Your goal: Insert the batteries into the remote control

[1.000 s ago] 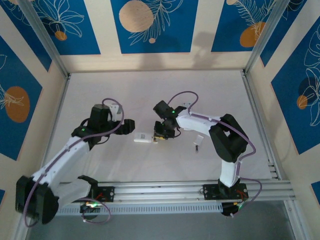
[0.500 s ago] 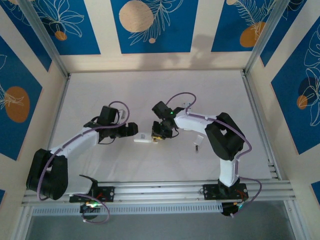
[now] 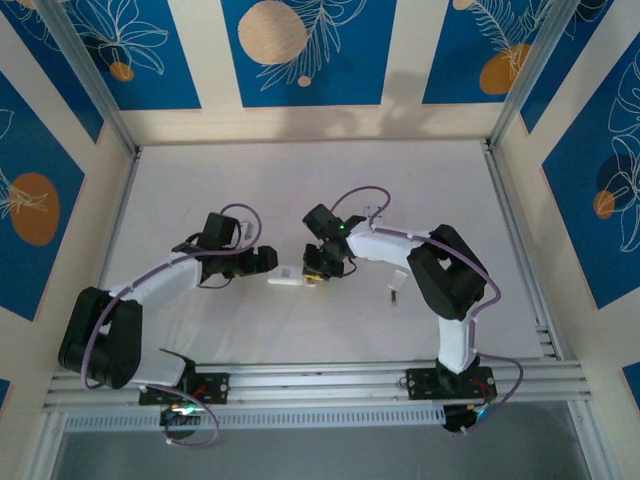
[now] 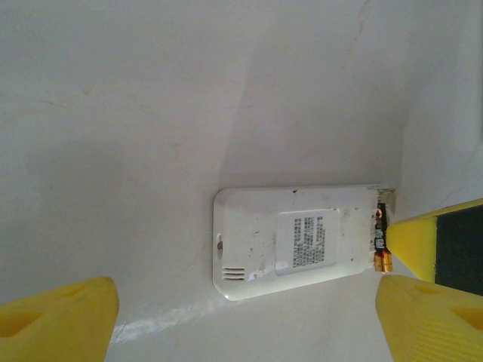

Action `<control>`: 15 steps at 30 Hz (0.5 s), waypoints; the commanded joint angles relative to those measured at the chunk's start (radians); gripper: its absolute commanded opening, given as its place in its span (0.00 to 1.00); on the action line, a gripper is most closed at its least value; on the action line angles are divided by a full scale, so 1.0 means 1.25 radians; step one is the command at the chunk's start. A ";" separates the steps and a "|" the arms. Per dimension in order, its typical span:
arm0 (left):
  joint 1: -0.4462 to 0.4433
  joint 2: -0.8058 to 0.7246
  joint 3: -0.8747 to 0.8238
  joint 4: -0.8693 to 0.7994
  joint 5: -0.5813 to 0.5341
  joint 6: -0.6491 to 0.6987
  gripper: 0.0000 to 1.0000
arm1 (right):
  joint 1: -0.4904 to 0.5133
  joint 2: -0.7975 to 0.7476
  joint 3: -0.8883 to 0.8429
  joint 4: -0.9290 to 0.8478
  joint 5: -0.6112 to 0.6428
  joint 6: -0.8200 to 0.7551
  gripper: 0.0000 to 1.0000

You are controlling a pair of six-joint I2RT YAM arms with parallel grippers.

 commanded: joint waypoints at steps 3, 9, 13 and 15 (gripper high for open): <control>0.010 0.031 -0.008 0.029 0.049 -0.008 0.82 | 0.008 0.023 0.005 -0.011 -0.013 0.004 0.15; 0.011 0.081 -0.006 0.046 0.096 -0.003 0.68 | 0.015 0.037 0.003 -0.011 0.010 -0.009 0.12; 0.011 0.119 0.009 0.039 0.119 0.011 0.62 | 0.032 0.046 0.000 0.000 0.050 -0.030 0.09; 0.011 0.134 0.013 0.032 0.123 0.019 0.59 | 0.042 0.053 -0.004 0.008 0.081 -0.044 0.09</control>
